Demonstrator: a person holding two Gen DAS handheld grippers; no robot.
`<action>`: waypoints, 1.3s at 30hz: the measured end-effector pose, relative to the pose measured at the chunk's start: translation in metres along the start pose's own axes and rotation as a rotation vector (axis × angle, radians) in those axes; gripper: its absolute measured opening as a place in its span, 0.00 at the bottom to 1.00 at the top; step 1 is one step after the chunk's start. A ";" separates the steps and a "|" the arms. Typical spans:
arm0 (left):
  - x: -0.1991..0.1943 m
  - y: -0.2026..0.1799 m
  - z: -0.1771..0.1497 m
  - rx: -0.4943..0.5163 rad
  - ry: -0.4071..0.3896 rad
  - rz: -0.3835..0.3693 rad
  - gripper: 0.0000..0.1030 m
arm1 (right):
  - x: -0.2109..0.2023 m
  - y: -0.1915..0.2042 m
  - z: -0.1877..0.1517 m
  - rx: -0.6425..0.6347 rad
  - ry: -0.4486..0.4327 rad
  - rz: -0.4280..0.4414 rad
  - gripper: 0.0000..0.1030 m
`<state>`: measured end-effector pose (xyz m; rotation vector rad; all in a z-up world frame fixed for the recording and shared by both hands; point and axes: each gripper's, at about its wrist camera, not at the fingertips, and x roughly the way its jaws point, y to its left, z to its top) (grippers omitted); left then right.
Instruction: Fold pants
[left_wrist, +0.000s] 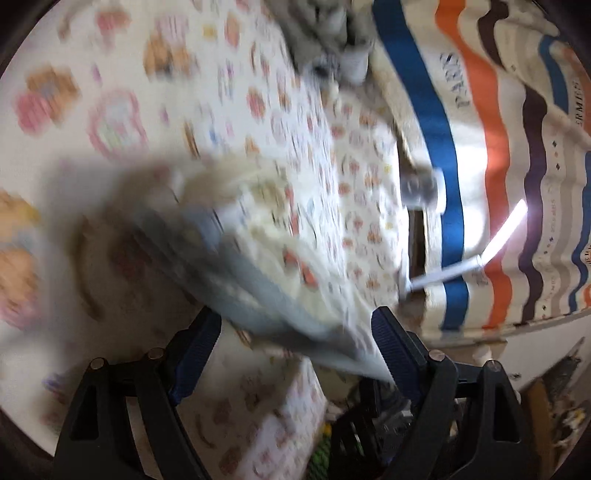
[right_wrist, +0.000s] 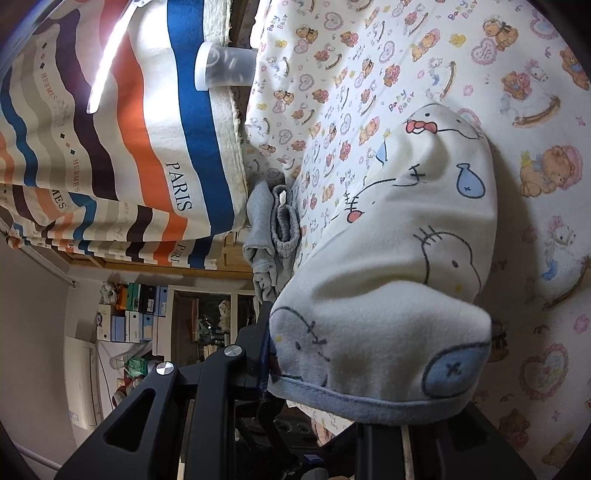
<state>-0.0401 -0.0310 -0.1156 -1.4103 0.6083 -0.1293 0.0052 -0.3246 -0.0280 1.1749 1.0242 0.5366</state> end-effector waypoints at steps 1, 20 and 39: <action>-0.001 0.000 0.002 -0.002 -0.004 -0.006 0.80 | 0.000 0.000 0.000 -0.003 -0.003 -0.002 0.23; 0.027 -0.020 0.012 0.137 0.120 -0.005 0.21 | -0.002 -0.002 0.000 -0.022 -0.003 -0.026 0.23; -0.016 -0.141 0.019 0.625 -0.017 -0.031 0.18 | -0.032 0.083 -0.013 -0.406 -0.167 -0.198 0.23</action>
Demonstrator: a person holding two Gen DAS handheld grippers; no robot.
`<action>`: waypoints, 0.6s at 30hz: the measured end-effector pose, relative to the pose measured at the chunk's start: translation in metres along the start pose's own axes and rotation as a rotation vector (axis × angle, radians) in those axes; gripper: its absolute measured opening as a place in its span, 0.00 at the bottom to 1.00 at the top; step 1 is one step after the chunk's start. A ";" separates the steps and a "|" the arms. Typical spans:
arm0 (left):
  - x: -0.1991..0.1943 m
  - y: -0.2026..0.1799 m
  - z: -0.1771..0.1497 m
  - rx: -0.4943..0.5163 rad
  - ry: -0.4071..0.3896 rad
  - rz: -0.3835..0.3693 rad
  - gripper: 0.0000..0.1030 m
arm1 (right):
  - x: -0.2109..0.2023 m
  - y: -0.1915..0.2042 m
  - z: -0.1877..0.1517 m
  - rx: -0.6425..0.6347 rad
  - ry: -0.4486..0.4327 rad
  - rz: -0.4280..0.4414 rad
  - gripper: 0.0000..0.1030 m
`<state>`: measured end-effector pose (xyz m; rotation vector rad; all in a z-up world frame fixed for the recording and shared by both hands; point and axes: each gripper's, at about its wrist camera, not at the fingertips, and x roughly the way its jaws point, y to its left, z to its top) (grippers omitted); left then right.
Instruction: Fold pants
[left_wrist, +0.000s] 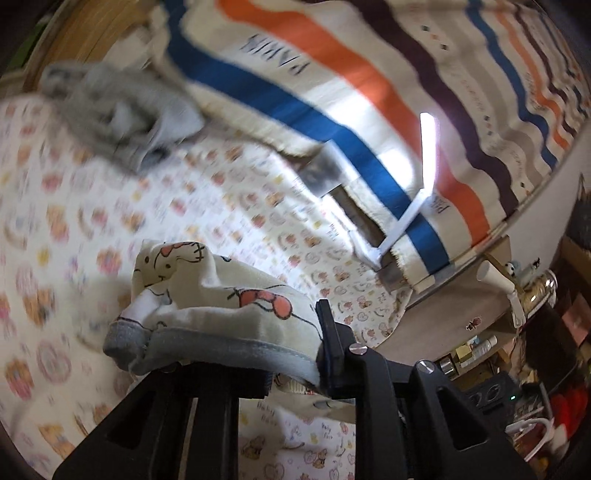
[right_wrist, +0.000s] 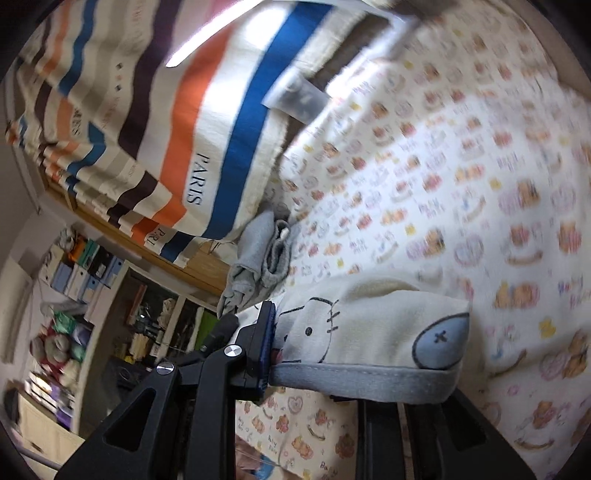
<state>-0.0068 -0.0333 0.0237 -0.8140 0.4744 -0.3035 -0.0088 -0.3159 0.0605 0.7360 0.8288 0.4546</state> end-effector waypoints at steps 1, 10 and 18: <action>-0.002 -0.005 0.005 0.017 -0.008 0.001 0.18 | -0.002 0.009 0.004 -0.026 -0.017 -0.009 0.23; 0.002 -0.020 0.048 0.108 0.011 0.044 0.18 | 0.006 0.052 0.026 -0.090 -0.045 -0.043 0.23; 0.043 -0.006 0.114 0.199 0.176 0.125 0.18 | 0.066 0.082 0.052 -0.093 0.008 -0.122 0.23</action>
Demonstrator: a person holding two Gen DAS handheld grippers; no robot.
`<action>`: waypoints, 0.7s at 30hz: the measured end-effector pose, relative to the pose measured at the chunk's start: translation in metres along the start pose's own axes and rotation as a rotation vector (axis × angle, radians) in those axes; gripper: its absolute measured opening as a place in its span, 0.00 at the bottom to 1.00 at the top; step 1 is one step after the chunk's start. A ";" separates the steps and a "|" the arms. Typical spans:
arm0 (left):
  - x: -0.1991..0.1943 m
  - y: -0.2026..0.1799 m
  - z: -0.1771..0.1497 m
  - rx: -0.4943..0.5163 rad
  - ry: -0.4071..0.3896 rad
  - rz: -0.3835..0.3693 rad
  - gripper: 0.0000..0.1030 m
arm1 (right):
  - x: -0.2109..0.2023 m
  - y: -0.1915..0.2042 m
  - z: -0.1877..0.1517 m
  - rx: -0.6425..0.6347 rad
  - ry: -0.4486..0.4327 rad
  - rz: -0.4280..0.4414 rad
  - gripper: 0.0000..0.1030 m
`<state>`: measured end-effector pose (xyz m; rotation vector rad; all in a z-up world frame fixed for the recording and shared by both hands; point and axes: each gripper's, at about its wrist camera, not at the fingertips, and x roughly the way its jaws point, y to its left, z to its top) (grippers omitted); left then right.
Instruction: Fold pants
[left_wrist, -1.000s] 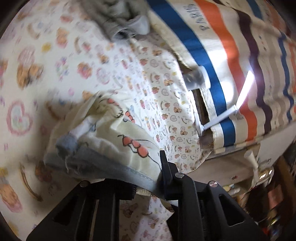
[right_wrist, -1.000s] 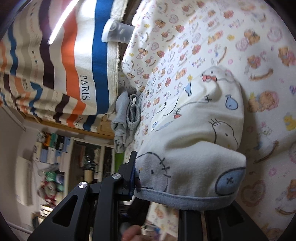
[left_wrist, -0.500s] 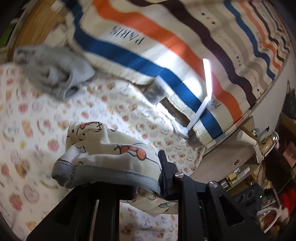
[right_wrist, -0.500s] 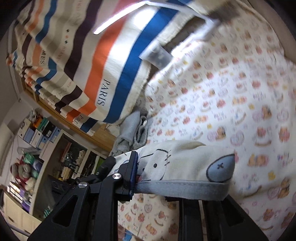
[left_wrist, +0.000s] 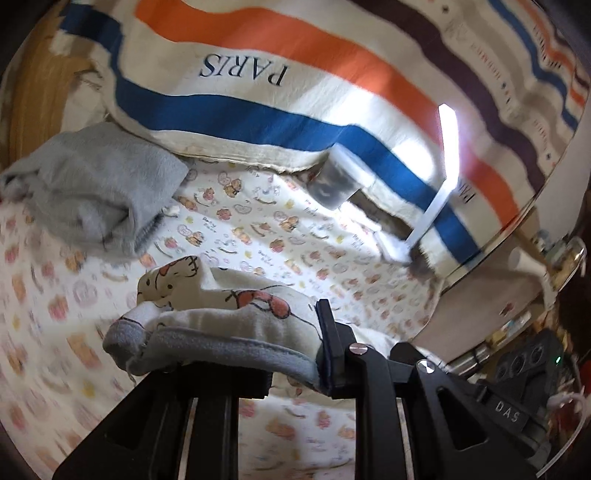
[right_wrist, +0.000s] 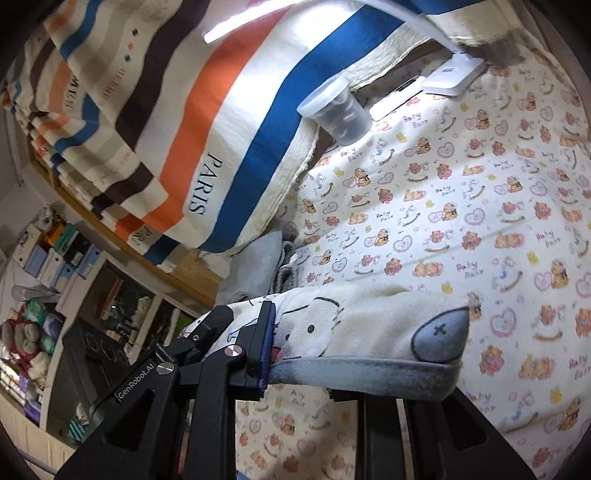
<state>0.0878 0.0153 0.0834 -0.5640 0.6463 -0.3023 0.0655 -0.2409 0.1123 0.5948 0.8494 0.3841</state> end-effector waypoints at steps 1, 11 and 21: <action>0.003 0.003 0.011 0.024 0.022 0.006 0.18 | 0.005 0.003 0.003 -0.001 0.006 -0.008 0.23; 0.013 0.056 0.143 0.179 0.151 0.096 0.18 | 0.107 0.107 0.053 -0.182 0.030 -0.068 0.23; -0.001 0.090 0.271 0.271 0.077 0.169 0.18 | 0.206 0.204 0.125 -0.239 0.037 -0.012 0.21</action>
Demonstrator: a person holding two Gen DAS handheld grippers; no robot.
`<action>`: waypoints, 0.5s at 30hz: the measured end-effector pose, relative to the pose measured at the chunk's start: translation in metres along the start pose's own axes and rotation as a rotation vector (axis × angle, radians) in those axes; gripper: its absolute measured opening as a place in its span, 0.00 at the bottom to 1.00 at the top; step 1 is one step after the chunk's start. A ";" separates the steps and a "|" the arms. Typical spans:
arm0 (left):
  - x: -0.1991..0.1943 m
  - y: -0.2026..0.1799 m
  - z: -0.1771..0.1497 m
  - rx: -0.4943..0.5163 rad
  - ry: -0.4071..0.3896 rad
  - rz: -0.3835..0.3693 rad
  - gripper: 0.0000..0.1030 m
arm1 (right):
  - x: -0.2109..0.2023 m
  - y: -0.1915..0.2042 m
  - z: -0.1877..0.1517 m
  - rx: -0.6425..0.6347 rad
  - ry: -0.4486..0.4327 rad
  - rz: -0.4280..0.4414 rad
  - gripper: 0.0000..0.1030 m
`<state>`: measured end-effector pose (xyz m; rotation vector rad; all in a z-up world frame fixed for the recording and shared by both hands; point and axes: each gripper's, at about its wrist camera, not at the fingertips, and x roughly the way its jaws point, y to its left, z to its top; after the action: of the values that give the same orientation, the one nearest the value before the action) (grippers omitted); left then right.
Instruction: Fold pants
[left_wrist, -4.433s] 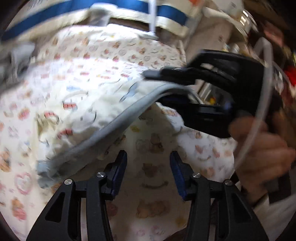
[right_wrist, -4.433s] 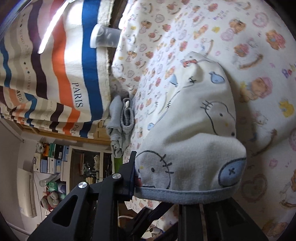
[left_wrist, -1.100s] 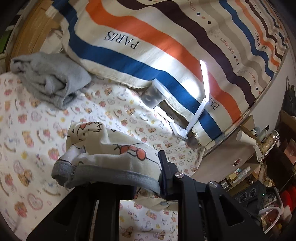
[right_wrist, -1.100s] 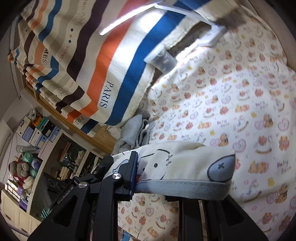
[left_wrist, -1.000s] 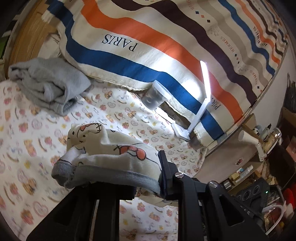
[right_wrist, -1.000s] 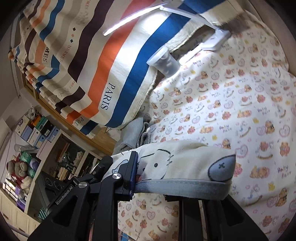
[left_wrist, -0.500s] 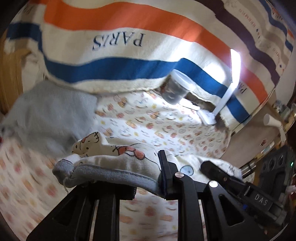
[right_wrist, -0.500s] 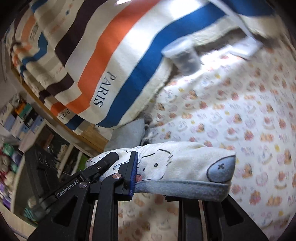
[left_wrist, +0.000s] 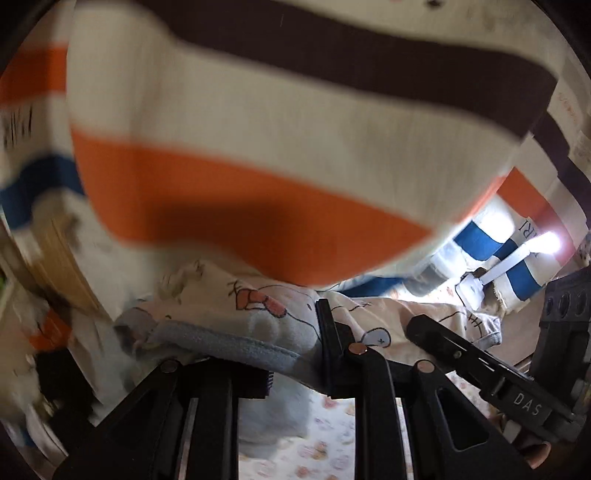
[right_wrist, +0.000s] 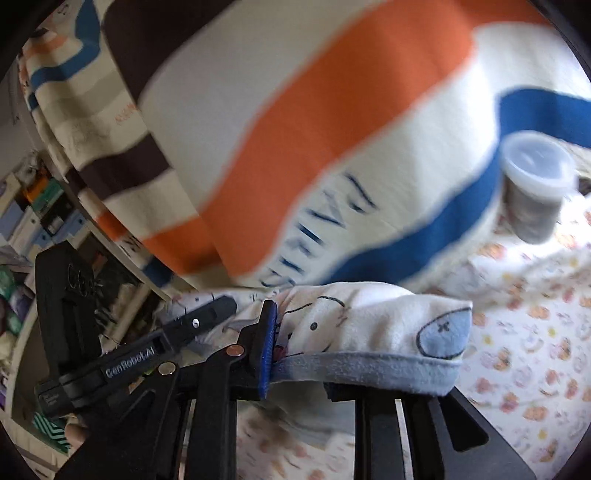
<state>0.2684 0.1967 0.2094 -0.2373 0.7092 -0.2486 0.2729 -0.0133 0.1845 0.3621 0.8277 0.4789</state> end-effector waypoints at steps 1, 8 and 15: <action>-0.003 0.002 0.000 0.015 -0.012 0.010 0.18 | 0.000 0.007 0.001 -0.014 -0.016 0.011 0.21; 0.077 0.078 -0.102 -0.069 0.273 0.094 0.18 | 0.072 -0.002 -0.087 -0.072 0.193 -0.008 0.21; 0.092 0.109 -0.164 -0.118 0.314 0.071 0.22 | 0.105 -0.037 -0.158 -0.008 0.342 -0.005 0.21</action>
<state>0.2422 0.2503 0.0000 -0.2879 1.0434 -0.1781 0.2223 0.0312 0.0035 0.2737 1.1570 0.5477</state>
